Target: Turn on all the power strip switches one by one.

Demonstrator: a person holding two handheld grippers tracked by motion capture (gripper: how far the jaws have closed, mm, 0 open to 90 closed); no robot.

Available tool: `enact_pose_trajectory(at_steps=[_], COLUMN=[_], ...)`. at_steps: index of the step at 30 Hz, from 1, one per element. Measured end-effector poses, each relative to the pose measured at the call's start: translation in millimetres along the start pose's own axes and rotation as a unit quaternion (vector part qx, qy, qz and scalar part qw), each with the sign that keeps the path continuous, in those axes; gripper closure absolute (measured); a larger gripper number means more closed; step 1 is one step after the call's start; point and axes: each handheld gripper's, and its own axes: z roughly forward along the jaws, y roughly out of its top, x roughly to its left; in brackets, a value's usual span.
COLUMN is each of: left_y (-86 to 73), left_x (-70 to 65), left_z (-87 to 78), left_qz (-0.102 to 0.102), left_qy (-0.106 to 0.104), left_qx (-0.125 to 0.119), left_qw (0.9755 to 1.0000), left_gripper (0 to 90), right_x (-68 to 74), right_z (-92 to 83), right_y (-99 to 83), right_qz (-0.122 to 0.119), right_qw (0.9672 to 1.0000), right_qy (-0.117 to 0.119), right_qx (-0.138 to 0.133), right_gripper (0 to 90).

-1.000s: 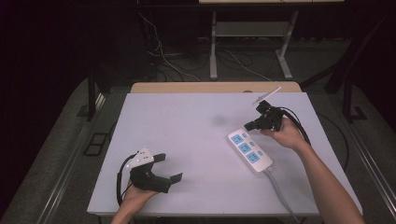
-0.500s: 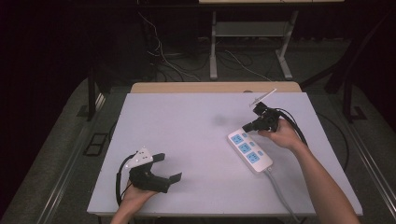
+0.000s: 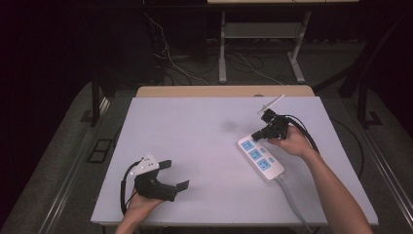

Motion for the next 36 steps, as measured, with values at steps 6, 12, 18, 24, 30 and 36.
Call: enact_pose_trajectory(at_steps=[6, 12, 18, 24, 30, 36], left_y=[-0.2, -0.3, -0.2, -0.6, -0.6, -1.0], left_x=[-1.2, -1.2, -1.5, -1.1, -2.0, -1.4], left_z=[0.9, 0.3, -0.5, -1.3, -0.6, -0.1], left_qz=[-0.001, -0.001, -0.001, 0.0, 0.002, 0.001], left_qy=[-0.002, -0.001, 0.0, 0.001, 0.001, 0.001], left_qx=[0.001, 0.0, -0.002, -0.002, 0.001, 0.003], left_qw=[1.0, 1.0, 1.0, 1.0, 1.0, 1.0], left_gripper=[0.0, 0.0, 0.0, 0.0, 0.0, 0.0], right_x=[-0.3, 2.1, 4.3, 4.0, 0.2, 0.3], right_z=[1.3, 4.3, 6.0, 6.4, 7.4, 7.0], right_y=[0.0, 0.7, 0.9, -3.9, -9.4, -11.3], right_qz=[0.0, -0.006, -0.008, -0.005, 0.0, -0.003], right_qw=[1.0, 1.0, 1.0, 0.9998, 0.9994, 0.999], right_qy=[-0.001, -0.003, -0.003, -0.002, 0.004, 0.005], right_qx=[-0.001, -0.005, -0.003, -0.019, -0.035, -0.043], right_gripper=[89.9, 90.0, 90.0, 90.0, 90.0, 90.0])
